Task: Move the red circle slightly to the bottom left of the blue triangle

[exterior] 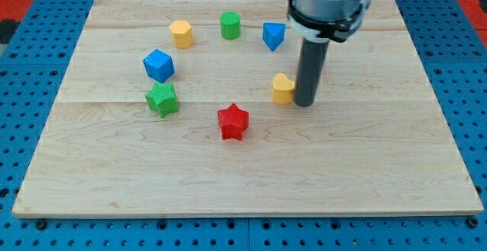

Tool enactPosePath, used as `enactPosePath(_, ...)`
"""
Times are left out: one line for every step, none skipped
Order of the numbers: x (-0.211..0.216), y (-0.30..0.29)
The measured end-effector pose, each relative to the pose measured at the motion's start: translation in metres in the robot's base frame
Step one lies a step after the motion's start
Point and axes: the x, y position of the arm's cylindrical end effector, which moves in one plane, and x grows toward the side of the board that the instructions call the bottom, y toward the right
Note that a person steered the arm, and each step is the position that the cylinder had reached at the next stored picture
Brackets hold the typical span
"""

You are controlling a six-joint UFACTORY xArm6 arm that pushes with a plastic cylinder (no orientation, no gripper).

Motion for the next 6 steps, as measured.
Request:
enactPosePath(0.026,0.062)
enactPosePath(0.036,0.104)
enactPosePath(0.034,0.104)
enactPosePath(0.03,0.101)
enactPosePath(0.026,0.093)
enactPosePath(0.026,0.102)
